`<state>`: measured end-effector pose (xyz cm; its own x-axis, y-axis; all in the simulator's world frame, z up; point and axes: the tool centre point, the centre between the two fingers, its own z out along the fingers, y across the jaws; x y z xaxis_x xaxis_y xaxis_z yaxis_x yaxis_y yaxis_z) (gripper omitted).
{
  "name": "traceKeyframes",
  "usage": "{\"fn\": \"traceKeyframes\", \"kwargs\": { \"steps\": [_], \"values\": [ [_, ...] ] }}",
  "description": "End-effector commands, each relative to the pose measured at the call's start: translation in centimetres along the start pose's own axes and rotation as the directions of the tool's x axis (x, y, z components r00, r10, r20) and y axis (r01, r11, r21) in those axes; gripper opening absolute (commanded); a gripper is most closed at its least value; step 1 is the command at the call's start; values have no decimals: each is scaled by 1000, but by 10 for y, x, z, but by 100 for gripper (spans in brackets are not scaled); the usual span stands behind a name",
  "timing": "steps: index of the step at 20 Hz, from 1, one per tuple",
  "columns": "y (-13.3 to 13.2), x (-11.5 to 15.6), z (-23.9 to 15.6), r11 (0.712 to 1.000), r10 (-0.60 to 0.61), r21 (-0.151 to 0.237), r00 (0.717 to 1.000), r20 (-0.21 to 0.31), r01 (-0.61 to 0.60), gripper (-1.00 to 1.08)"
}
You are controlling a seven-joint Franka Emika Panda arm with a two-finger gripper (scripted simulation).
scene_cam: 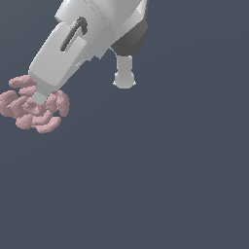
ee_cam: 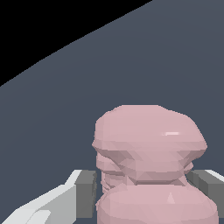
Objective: Pick up the object and move it to a goal position.
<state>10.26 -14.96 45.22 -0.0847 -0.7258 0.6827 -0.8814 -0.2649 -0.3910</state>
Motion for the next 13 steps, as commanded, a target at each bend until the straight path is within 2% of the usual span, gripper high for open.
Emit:
{"fn": "traceKeyframes", "kwargs": {
  "steps": [1,7,13],
  "values": [
    [-3,9,-9,1000,27,1,999,-31,-27,-100],
    [-9,23,-24,998,68,4,994,-80,-68,-100],
    [-10,27,-29,997,81,5,992,-96,-81,-100]
  ]
}}
